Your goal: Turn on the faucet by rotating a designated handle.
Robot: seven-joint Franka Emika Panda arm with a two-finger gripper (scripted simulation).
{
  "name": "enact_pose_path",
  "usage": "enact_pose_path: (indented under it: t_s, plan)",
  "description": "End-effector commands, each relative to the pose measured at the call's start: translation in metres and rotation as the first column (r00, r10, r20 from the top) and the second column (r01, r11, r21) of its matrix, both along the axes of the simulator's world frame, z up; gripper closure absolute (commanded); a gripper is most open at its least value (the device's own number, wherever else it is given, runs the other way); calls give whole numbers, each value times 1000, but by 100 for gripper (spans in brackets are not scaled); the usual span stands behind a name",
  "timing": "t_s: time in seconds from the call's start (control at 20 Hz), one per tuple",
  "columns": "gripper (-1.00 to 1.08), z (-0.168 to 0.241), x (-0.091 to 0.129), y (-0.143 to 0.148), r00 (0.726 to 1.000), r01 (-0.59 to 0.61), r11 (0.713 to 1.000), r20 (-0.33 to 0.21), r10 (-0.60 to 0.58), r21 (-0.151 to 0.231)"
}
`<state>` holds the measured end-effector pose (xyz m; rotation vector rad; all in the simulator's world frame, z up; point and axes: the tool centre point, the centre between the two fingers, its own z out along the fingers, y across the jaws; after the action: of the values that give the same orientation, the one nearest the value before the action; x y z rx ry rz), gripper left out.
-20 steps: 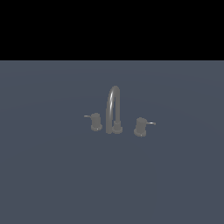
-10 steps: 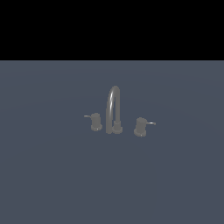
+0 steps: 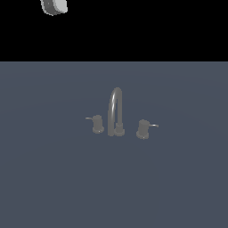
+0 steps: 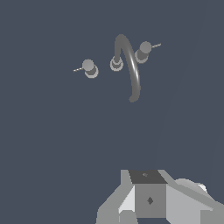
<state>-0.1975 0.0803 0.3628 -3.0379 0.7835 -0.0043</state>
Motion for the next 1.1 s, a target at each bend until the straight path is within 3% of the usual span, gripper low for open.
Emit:
enact_pose_path:
  t_s: [0.0,0.5,1.05]
  plan:
    - [108,-13,9,8,998,55,998,0,-55,1]
    - [108,-63,47,33,966,260,966,-2,-260,6]
    - [108,-111,91,49,893,451,892,-5,-451,10]
